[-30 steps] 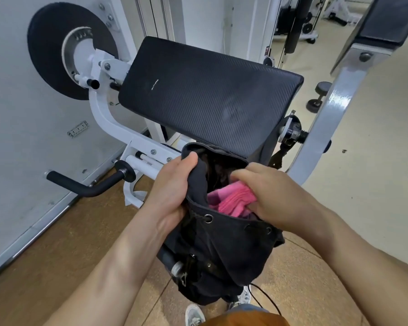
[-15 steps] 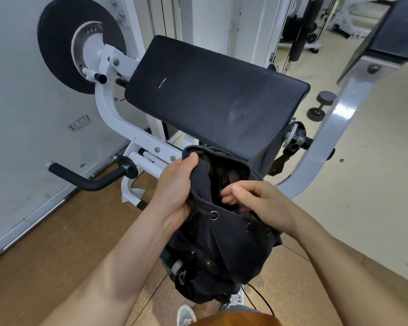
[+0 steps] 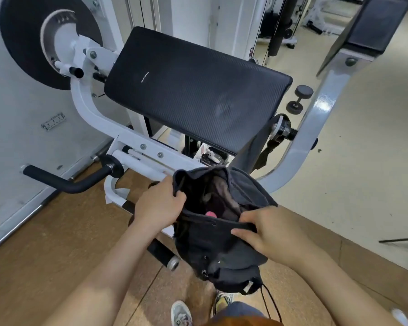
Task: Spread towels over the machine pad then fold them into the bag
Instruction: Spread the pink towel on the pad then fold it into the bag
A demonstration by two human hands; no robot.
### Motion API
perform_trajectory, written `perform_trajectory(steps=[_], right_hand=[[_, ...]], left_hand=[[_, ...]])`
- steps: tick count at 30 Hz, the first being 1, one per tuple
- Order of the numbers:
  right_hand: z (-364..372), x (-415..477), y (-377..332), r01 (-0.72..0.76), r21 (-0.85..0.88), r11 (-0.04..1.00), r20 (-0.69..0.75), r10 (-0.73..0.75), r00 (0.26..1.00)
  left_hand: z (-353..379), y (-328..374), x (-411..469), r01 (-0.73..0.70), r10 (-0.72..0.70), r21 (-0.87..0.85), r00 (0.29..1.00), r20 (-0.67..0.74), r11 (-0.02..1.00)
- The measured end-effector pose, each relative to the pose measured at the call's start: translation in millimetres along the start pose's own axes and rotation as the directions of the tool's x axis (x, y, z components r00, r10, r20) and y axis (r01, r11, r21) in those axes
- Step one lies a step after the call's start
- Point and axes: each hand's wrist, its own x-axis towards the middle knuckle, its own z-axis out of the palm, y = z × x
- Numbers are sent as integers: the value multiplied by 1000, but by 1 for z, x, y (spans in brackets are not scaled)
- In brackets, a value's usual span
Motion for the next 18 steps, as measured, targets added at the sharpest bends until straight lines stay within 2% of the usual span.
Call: perform_trajectory(steps=[3,5,8,11,16,18], right_hand=[[26,-1,15,1,-91,996,91,7,996],[39,-2,27,-27,-46,999,120,32,992],[31,-3,48,-111,83,990,29,109,994],[7,-2,77,-152,181,972,-55,164,985],[-32,0,135,-217,334,917,-67,253,965],[-50,-2,167,-204,386,900,-104,262,959]], left_hand=[[42,-20,5,-11,-3,149,996,89,989],[69,-28,7,35,-61,180,988,142,983],[98,-34,6,107,-157,209,959,237,972],[107,-24,6,111,-166,237,959,229,965],[104,47,14,-40,41,-22,997,68,999],[108,95,17,-61,62,-127,998,-1,990]])
